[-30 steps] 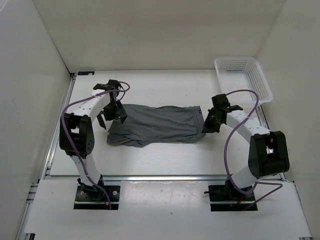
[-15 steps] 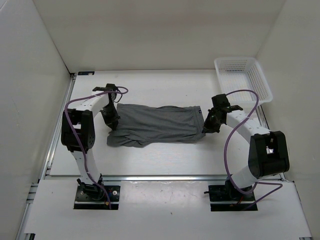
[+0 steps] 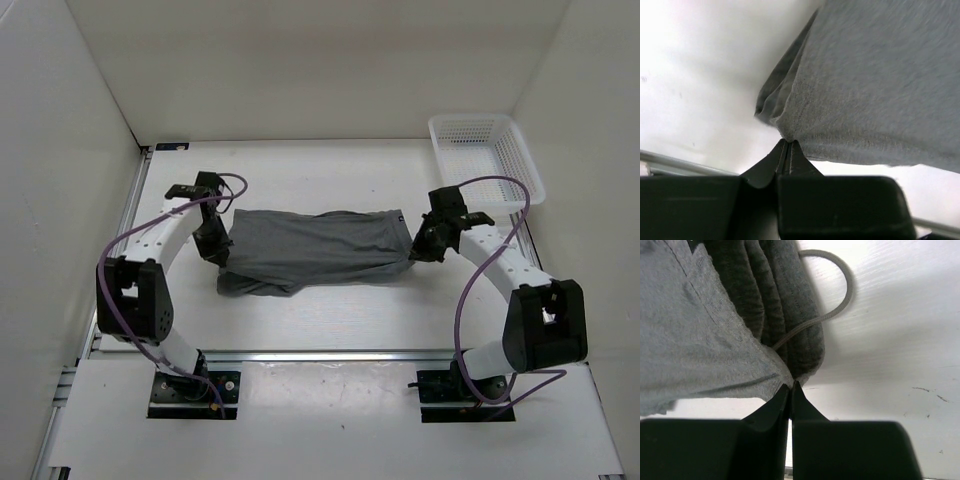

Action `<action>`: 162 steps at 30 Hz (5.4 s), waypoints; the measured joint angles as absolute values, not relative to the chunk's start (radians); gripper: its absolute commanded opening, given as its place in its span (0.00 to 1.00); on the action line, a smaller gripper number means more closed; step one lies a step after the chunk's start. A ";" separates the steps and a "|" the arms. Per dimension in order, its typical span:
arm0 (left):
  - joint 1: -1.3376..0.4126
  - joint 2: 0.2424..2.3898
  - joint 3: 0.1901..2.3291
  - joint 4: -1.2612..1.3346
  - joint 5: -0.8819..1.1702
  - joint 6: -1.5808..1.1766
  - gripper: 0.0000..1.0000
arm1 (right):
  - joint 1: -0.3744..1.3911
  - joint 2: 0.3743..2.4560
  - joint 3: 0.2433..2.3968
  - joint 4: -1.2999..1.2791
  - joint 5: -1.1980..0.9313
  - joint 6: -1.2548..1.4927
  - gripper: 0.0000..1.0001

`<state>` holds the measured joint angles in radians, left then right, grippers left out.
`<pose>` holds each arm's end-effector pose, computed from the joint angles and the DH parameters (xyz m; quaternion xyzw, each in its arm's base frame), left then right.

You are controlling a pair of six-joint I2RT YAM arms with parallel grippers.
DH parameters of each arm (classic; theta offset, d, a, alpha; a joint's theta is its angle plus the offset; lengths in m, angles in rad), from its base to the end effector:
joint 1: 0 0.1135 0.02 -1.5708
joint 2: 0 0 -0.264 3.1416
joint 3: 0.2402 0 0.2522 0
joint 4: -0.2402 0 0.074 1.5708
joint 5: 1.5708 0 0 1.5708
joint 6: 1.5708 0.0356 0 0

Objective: Fold and stack the shorts
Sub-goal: Fold the shorts

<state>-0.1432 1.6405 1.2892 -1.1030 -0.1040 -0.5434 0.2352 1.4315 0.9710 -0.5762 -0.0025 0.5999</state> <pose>0.2992 -0.0394 0.2402 -0.2011 0.9765 0.0293 0.0722 0.2774 0.0666 0.2255 0.1746 0.9486 0.1081 0.2407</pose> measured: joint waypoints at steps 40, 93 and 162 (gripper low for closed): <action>-0.069 1.894 1.301 -0.984 -0.012 -0.587 0.94 | 0.163 1.579 0.961 -0.559 -0.017 0.595 0.81; -0.306 2.002 1.388 -0.983 0.041 -0.656 0.88 | 0.774 1.771 1.680 -0.841 0.455 0.538 0.01; -0.288 2.019 1.411 -0.956 0.064 -0.698 0.44 | 0.669 1.607 1.553 -0.856 0.569 0.422 0.01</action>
